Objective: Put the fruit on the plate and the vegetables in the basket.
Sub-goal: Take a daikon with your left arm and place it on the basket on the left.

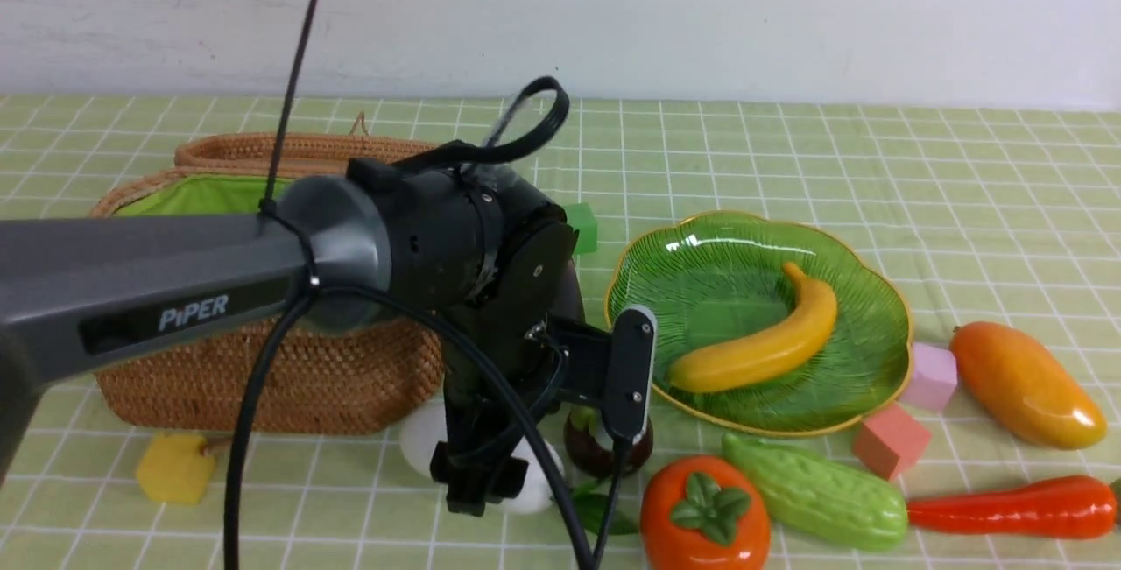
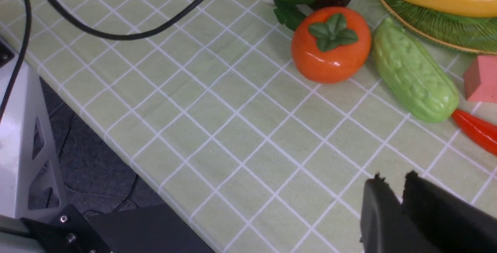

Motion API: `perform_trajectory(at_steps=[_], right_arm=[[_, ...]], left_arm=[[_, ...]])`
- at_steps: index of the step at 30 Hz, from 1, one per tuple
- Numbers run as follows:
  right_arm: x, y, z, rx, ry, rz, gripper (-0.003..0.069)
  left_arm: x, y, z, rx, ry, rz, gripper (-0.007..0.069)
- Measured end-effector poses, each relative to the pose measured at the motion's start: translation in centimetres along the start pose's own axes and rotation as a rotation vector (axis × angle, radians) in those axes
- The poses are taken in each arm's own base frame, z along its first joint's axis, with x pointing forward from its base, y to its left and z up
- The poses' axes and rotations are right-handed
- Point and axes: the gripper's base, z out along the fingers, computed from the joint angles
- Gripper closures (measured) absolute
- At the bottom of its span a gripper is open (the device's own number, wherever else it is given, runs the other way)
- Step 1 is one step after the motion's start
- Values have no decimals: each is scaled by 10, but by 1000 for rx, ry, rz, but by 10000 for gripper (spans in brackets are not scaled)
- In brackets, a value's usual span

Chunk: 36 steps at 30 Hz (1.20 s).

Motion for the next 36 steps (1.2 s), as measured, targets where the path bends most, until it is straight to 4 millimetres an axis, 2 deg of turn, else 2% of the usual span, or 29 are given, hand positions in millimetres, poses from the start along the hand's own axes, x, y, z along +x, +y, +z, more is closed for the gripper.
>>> perform_trajectory(at_steps=[4,8,36], right_arm=[[0,3,0,-29,5,-74,564],[1,5,0,-54,8,-109,564],[1,6,0,-65,2,-134,554]], left_arm=[[-2,2,14,1,11,22,114],[-2,2,18,7,23,29,120],[0,-3,10,44,41,23,123]])
